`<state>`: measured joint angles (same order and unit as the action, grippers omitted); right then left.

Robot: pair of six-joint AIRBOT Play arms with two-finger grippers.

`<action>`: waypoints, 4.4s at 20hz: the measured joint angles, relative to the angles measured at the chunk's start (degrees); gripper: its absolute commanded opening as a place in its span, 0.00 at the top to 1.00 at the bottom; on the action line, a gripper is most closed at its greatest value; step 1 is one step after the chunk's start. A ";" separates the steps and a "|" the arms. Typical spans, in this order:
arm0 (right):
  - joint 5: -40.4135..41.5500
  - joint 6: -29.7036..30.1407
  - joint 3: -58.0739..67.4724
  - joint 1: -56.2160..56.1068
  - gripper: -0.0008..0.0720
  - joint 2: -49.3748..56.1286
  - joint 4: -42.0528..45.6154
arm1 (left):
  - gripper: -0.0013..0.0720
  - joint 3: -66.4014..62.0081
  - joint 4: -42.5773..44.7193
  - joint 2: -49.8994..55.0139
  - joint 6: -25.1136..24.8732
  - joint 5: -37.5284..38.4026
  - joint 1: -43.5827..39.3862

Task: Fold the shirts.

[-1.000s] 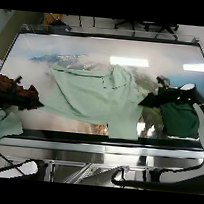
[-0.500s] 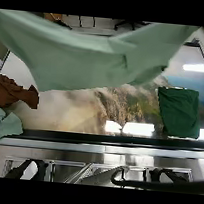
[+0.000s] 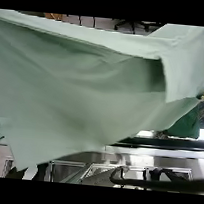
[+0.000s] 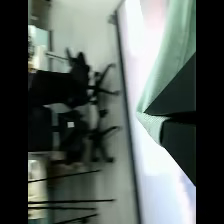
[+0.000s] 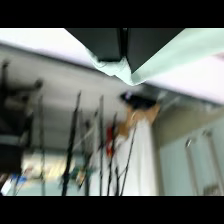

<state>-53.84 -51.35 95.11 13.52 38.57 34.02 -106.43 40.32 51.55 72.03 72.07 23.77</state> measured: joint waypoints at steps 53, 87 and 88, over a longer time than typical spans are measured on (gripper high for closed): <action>-16.87 -27.12 -42.60 11.10 0.55 10.47 25.75 | 0.08 48.81 19.82 36.28 -2.12 3.98 -3.72; -17.81 -11.47 -71.49 12.02 0.97 16.76 4.24 | 0.96 58.29 13.97 35.01 -5.88 5.22 -4.52; -18.23 -12.57 -71.67 12.02 0.97 15.65 6.27 | 0.96 58.53 14.64 34.75 -5.16 6.29 -4.52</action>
<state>-72.07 -63.92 23.44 25.54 54.22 40.29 -47.90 54.96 86.30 66.87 78.37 19.25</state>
